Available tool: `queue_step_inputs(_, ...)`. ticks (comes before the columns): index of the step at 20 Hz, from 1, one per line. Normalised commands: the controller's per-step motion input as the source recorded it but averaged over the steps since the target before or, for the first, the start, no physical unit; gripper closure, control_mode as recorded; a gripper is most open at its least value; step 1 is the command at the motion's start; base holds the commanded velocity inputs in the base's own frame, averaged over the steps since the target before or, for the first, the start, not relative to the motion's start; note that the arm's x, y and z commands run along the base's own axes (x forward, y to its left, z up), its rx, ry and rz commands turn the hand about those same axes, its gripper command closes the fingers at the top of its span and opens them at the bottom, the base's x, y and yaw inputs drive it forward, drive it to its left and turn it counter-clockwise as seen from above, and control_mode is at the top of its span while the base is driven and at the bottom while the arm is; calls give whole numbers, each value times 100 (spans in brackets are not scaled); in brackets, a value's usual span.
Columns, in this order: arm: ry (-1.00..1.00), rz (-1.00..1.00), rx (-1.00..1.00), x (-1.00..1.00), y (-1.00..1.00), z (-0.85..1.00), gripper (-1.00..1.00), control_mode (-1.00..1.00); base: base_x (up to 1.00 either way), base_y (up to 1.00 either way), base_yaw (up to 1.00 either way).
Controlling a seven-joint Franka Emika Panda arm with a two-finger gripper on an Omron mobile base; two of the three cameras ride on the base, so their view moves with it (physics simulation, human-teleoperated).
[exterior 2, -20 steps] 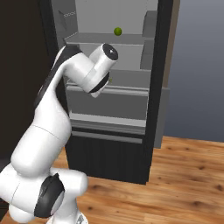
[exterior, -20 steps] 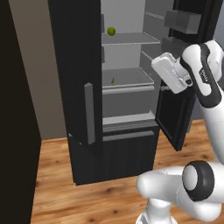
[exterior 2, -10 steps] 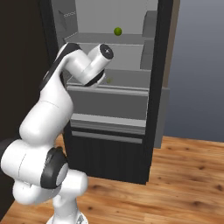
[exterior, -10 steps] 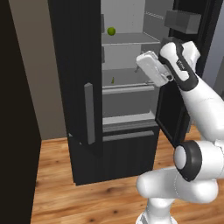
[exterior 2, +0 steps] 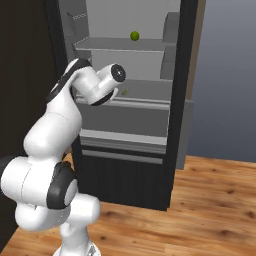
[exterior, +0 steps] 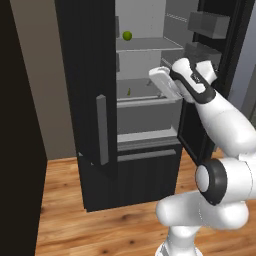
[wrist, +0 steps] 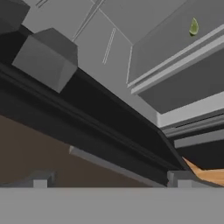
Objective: Take the lemon wedge from the fridge and place it on the plate with fish on the dining counter.
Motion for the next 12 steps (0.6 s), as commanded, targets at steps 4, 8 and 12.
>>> queue_step_inputs(4, 4, 0, 0, 55, 1, 0, -100, -100, 0, 0, 0)
queue_step_inputs(8, 5, 0, 0, 74, 17, 0, -100, -100, 0, 0, 0)
queue_step_inputs(12, 1, 0, 0, 73, 33, -8, -100, -100, 0, 0, 0)
